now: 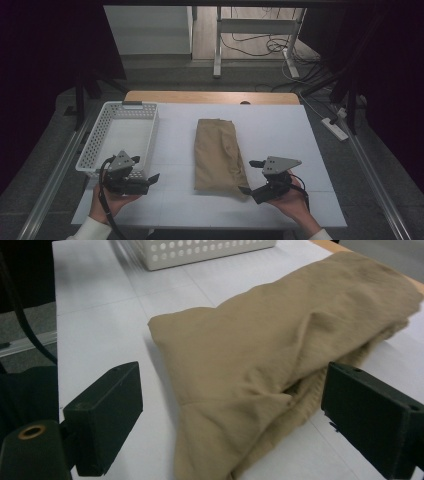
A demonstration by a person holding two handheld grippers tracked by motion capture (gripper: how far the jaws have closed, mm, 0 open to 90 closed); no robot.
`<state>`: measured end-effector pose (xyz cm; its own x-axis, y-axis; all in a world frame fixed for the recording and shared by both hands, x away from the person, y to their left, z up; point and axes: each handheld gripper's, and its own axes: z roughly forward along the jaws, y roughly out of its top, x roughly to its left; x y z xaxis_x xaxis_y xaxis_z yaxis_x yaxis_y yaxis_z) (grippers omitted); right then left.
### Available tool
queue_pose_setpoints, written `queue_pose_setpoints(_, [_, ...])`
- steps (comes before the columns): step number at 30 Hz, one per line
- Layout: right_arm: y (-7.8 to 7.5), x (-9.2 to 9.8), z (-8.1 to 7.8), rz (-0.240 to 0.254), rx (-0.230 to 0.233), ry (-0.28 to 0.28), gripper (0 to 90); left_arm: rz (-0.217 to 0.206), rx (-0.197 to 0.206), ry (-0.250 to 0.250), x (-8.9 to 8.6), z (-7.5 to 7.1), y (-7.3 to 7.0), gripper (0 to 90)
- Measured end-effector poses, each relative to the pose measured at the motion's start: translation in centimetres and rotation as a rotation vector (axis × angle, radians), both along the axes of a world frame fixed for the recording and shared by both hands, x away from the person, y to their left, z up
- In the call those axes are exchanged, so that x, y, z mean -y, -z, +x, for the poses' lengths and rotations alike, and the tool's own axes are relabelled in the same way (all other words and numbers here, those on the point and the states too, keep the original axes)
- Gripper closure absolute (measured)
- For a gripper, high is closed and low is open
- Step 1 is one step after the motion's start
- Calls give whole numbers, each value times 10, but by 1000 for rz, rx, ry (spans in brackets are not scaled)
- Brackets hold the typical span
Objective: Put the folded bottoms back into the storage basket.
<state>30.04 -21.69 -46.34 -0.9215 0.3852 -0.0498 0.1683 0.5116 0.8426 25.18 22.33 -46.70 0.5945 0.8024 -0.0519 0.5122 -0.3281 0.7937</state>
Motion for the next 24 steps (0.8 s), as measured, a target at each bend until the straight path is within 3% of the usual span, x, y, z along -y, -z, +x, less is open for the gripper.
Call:
queue_pose_setpoints(14, [9, -33, 12, -54, -49, -71, 95, 1, -4, -1, 0, 0, 0, 83])
queue_pose_setpoints(24, [15, -44, 11, -75, -87, -106, 97, 5, -7, -6, 1, 0, 1, 83])
